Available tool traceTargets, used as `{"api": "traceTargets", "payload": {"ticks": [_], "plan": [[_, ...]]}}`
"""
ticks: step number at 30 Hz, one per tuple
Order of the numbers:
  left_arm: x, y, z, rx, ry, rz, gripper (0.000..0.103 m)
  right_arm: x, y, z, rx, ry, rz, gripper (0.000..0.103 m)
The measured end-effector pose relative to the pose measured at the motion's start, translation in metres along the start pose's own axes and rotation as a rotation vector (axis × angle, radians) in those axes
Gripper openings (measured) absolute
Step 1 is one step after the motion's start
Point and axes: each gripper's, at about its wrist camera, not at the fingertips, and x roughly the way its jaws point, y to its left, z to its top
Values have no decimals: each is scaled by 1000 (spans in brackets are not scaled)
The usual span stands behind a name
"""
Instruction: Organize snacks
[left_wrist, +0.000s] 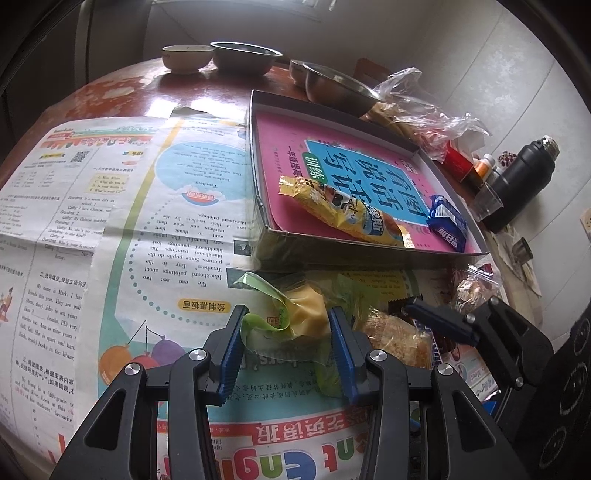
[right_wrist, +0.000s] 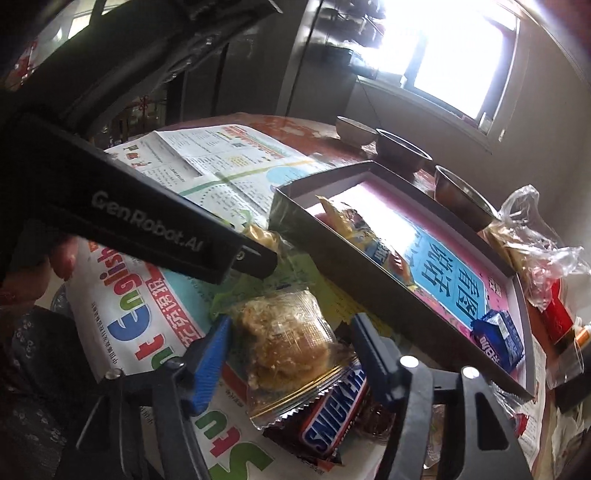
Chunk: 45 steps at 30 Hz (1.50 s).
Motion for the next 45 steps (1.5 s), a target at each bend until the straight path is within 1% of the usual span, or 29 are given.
{"api": "traceTargets", "payload": {"ticks": [4,6,10,16,19,25,26,27,28,36,45], "plan": [[0,1,0,-2,-4,-2,45,-6,5,-2,-14,-22,4,47],[0,1,0,-3,-3,-2,45,-11,5,-4,-8,-32,0,45],[1,0,0,-1,-4,2,45,-20,-3,-8,50,-37,-1,45],[2,-5,-1,6,-6,6,45,-35,-41,-14,243,-73,16,44],[4,-10,-1,10,-6,4,45,-42,-55,-17,300,-95,8,44],[5,-20,-4,27,-13,-3,42,-47,-70,-19,367,-114,-2,44],[5,-21,-4,28,-14,-4,40,-48,-73,-20,380,-118,1,44],[3,-22,-4,28,-19,-9,33,-49,-75,-21,391,-121,0,44],[2,-23,-4,28,-24,-14,31,-49,-77,-22,399,-122,-3,44],[0,-28,-3,34,-23,-18,30,-58,-93,-28,469,-150,-11,44],[-19,-34,3,36,-71,-23,30,-69,-105,-31,516,-190,-29,44]]}}
